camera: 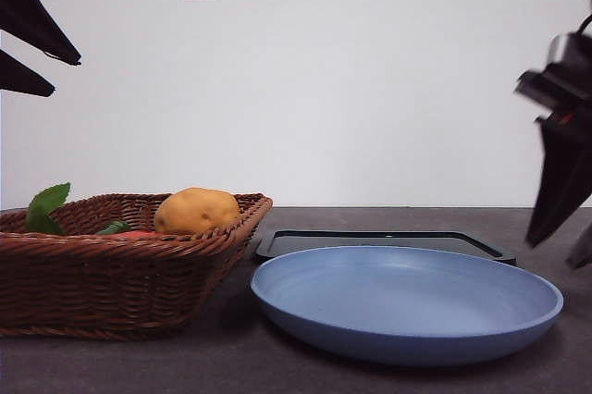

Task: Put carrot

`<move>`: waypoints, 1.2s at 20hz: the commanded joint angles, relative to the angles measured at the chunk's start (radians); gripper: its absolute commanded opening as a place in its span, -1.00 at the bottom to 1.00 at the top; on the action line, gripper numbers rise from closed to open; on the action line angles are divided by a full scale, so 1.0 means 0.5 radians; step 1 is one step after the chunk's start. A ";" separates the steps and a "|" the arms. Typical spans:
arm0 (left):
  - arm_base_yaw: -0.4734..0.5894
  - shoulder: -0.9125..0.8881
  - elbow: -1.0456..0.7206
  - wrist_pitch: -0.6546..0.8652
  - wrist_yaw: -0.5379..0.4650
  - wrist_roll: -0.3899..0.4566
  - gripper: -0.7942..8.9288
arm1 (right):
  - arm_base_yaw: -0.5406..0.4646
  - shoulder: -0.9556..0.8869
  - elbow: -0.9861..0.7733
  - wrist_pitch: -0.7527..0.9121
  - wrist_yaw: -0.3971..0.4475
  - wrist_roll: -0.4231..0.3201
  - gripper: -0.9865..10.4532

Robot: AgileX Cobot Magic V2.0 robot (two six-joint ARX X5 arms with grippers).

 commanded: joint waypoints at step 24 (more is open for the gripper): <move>-0.557 0.195 0.098 -0.007 -0.636 0.024 -0.38 | -0.041 -0.519 0.024 -0.208 0.014 0.103 -0.82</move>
